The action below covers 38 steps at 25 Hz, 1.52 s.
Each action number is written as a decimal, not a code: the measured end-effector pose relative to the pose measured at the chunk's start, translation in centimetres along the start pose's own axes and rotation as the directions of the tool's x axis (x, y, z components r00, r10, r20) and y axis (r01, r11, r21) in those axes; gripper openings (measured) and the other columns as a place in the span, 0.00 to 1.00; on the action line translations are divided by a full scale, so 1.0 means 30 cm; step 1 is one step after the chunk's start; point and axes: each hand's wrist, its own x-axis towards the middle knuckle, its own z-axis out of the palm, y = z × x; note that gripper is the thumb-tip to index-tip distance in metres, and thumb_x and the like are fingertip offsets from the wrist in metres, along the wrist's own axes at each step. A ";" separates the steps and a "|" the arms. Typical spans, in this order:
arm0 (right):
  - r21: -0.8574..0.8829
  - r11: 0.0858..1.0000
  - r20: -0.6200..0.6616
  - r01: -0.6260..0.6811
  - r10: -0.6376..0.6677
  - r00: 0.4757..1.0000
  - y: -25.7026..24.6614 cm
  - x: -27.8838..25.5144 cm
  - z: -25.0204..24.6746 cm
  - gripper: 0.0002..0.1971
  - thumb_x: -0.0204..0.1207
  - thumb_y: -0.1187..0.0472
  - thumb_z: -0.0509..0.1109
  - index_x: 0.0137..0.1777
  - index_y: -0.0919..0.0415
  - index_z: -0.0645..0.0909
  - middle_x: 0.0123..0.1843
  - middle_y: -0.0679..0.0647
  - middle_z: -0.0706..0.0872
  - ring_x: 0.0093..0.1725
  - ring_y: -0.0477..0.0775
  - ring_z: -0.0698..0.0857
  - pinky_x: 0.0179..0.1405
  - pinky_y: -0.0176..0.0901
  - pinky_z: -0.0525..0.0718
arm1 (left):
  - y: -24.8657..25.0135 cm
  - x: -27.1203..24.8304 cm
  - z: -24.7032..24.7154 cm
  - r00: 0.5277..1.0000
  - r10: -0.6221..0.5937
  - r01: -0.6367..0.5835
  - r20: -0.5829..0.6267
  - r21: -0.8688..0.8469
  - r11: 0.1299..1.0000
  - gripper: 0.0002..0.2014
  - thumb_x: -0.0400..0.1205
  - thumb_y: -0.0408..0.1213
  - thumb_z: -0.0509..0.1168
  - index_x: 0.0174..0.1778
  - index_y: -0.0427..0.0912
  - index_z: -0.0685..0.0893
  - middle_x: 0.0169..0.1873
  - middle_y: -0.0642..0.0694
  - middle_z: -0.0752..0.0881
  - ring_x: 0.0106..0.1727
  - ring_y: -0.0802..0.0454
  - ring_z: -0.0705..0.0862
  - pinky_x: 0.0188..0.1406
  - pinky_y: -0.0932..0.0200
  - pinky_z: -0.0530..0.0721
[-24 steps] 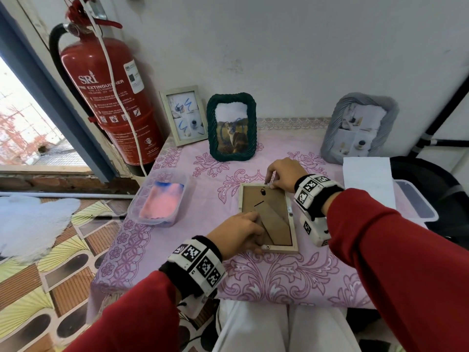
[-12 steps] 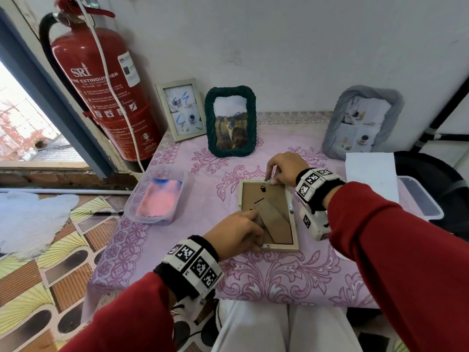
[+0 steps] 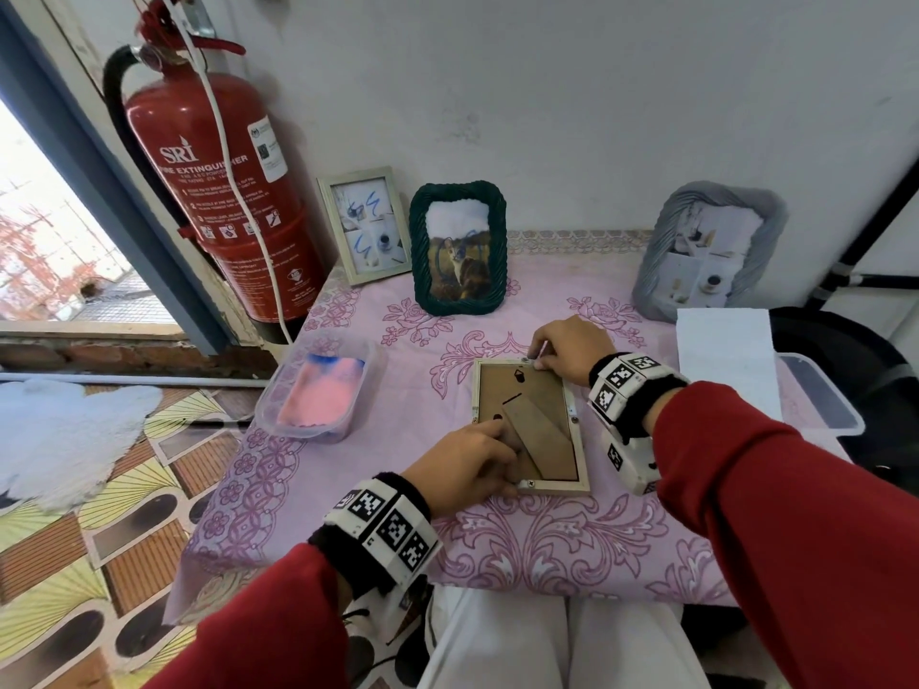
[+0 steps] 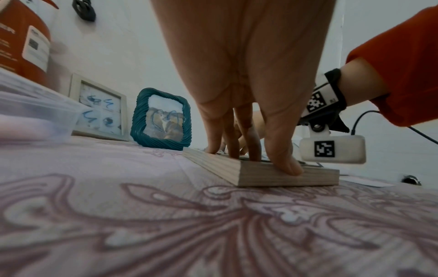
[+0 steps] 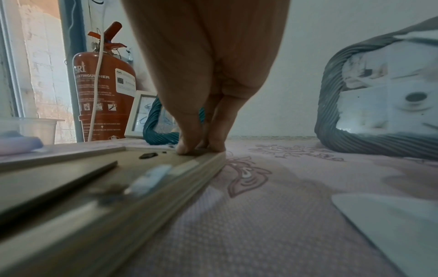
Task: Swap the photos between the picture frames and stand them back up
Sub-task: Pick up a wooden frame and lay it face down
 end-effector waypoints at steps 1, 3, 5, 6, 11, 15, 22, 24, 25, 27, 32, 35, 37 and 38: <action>0.010 1.000 0.007 0.005 -0.005 1.000 0.008 -0.007 0.003 0.10 0.74 0.63 0.72 0.55 0.56 0.86 0.55 0.55 0.89 0.58 0.56 0.85 0.57 0.45 0.81 | -0.002 -0.004 0.002 1.000 -0.018 0.018 0.006 -0.018 1.000 0.08 0.75 0.36 0.72 0.45 0.34 0.88 0.59 0.43 0.80 0.59 0.50 0.79 0.55 0.66 0.73; 0.065 0.998 0.052 0.012 -0.015 0.999 0.027 -0.030 0.005 0.15 0.77 0.66 0.68 0.63 0.59 0.83 0.62 0.57 0.86 0.63 0.56 0.83 0.65 0.46 0.79 | -0.004 -0.016 0.002 0.999 -0.034 0.033 -0.010 -0.087 0.996 0.10 0.75 0.36 0.73 0.48 0.36 0.89 0.59 0.42 0.81 0.61 0.50 0.80 0.61 0.61 0.75; 0.082 0.996 0.129 0.027 -0.038 0.991 0.042 -0.063 0.002 0.20 0.77 0.67 0.67 0.70 0.61 0.77 0.68 0.59 0.82 0.68 0.57 0.79 0.69 0.44 0.75 | -0.013 -0.026 -0.005 0.989 -0.071 0.045 -0.128 -0.197 0.979 0.10 0.75 0.35 0.73 0.51 0.39 0.89 0.58 0.43 0.83 0.59 0.51 0.81 0.63 0.58 0.77; 0.067 0.997 0.151 0.045 -0.054 0.987 0.046 -0.079 0.000 0.22 0.77 0.68 0.66 0.72 0.62 0.75 0.69 0.60 0.81 0.69 0.58 0.78 0.68 0.43 0.73 | -0.021 -0.029 -0.012 0.968 -0.123 0.067 -0.220 -0.246 0.967 0.10 0.76 0.35 0.72 0.52 0.42 0.89 0.56 0.45 0.83 0.58 0.52 0.81 0.61 0.59 0.78; 0.053 0.995 0.000 0.086 -0.086 0.996 -0.007 -0.159 -0.002 0.18 0.77 0.66 0.63 0.67 0.65 0.78 0.65 0.63 0.82 0.65 0.60 0.79 0.67 0.44 0.74 | -0.067 -0.019 -0.013 0.867 -0.381 0.257 -0.320 -0.368 0.894 0.14 0.76 0.34 0.71 0.58 0.42 0.85 0.58 0.43 0.81 0.54 0.52 0.82 0.52 0.69 0.78; 0.092 0.996 0.081 0.003 -0.010 0.997 -0.083 -0.251 0.058 0.24 0.73 0.48 0.71 0.64 0.62 0.77 0.59 0.59 0.81 0.58 0.59 0.82 0.55 0.44 0.80 | -0.069 -0.009 0.019 0.866 -0.435 0.314 -0.248 -0.407 0.858 0.21 0.75 0.34 0.72 0.65 0.37 0.81 0.61 0.40 0.75 0.55 0.50 0.82 0.47 0.74 0.77; 0.082 0.993 0.081 -0.090 0.083 0.993 -0.087 -0.296 0.097 0.31 0.65 0.44 0.75 0.64 0.60 0.75 0.62 0.58 0.81 0.58 0.57 0.82 0.55 0.48 0.83 | -0.053 -0.011 0.019 0.863 -0.454 0.346 -0.221 -0.397 0.850 0.27 0.75 0.38 0.73 0.70 0.37 0.75 0.63 0.42 0.71 0.59 0.49 0.80 0.57 0.65 0.77; 0.119 0.989 0.054 -0.089 0.083 0.995 -0.083 -0.304 0.096 0.30 0.64 0.45 0.75 0.64 0.58 0.75 0.61 0.57 0.81 0.57 0.56 0.82 0.52 0.45 0.81 | -0.048 -0.012 0.016 0.865 -0.452 0.348 -0.216 -0.390 0.852 0.28 0.75 0.39 0.73 0.71 0.38 0.75 0.63 0.42 0.71 0.60 0.49 0.80 0.58 0.64 0.78; 0.127 0.988 0.049 -0.089 0.084 0.995 -0.080 -0.307 0.095 0.31 0.64 0.44 0.75 0.64 0.58 0.75 0.61 0.56 0.80 0.57 0.56 0.81 0.51 0.44 0.80 | -0.045 -0.013 0.015 0.865 -0.452 0.349 -0.216 -0.388 0.853 0.29 0.75 0.40 0.73 0.71 0.38 0.75 0.63 0.41 0.71 0.60 0.49 0.80 0.59 0.63 0.78; 0.146 0.986 0.047 -0.082 0.076 0.996 -0.073 -0.312 0.095 0.31 0.65 0.44 0.75 0.65 0.57 0.74 0.62 0.56 0.80 0.57 0.55 0.81 0.50 0.43 0.78 | -0.039 -0.013 0.013 0.862 -0.459 0.349 -0.217 -0.403 0.846 0.29 0.74 0.40 0.74 0.71 0.39 0.75 0.63 0.41 0.71 0.60 0.48 0.80 0.60 0.63 0.79; 0.188 0.980 0.022 -0.057 0.054 0.998 -0.054 -0.316 0.099 0.31 0.66 0.44 0.75 0.65 0.56 0.73 0.60 0.55 0.80 0.54 0.53 0.81 0.45 0.40 0.74 | -0.025 -0.004 0.012 0.838 -0.484 0.351 -0.250 -0.432 0.831 0.27 0.74 0.38 0.74 0.69 0.39 0.77 0.60 0.40 0.74 0.54 0.51 0.79 0.52 0.70 0.75; 0.256 0.965 0.009 -0.050 0.049 0.999 -0.045 -0.319 0.095 0.30 0.66 0.44 0.76 0.65 0.57 0.75 0.57 0.54 0.81 0.50 0.51 0.79 0.44 0.38 0.74 | -0.013 0.001 0.018 0.841 -0.484 0.251 -0.243 -0.617 0.746 0.25 0.74 0.29 0.73 0.68 0.33 0.77 0.48 0.39 0.80 0.43 0.52 0.79 0.40 0.73 0.80; 0.340 0.939 -0.022 -0.052 0.064 0.998 -0.035 -0.325 0.099 0.26 0.69 0.46 0.76 0.63 0.58 0.76 0.53 0.53 0.81 0.46 0.48 0.78 0.38 0.34 0.71 | -0.005 -0.001 0.021 0.853 -0.486 0.173 -0.192 -0.774 0.610 0.25 0.75 0.24 0.70 0.69 0.33 0.74 0.43 0.38 0.80 0.41 0.50 0.82 0.37 0.69 0.86; 0.388 0.920 -0.045 -0.061 0.085 0.995 -0.029 -0.329 0.103 0.23 0.71 0.48 0.74 0.62 0.59 0.77 0.51 0.54 0.80 0.45 0.48 0.77 0.35 0.32 0.70 | -0.003 -0.003 0.021 0.859 -0.483 0.144 -0.170 -0.825 0.546 0.25 0.76 0.23 0.69 0.69 0.33 0.73 0.43 0.36 0.80 0.42 0.47 0.83 0.36 0.63 0.89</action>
